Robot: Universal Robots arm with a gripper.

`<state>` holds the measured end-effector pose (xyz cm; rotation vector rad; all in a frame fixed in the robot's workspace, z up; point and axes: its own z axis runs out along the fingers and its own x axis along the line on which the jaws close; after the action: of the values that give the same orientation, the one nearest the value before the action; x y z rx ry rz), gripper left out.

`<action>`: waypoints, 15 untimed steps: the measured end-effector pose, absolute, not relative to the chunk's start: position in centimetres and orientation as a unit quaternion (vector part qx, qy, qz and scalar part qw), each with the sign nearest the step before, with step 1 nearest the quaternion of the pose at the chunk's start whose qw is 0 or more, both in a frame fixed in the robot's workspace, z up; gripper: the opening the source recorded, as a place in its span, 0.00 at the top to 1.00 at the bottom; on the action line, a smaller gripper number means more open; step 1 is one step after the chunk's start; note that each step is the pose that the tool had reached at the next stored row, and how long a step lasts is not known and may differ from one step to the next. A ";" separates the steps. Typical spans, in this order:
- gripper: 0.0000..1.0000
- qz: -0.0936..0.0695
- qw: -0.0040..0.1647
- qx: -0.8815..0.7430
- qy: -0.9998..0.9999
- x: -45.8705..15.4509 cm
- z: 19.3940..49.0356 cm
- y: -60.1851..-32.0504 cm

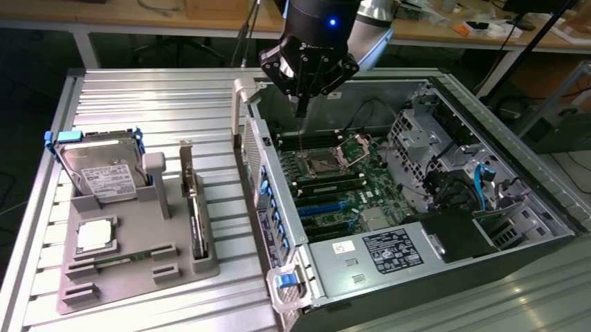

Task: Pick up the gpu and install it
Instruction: 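Reach for the gpu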

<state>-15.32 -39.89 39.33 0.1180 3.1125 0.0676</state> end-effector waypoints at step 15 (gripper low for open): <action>0.89 0.022 0.013 0.036 0.999 -17.4 39.3 -40.0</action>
<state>-17.39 -40.03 39.33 0.1120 3.1128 0.0681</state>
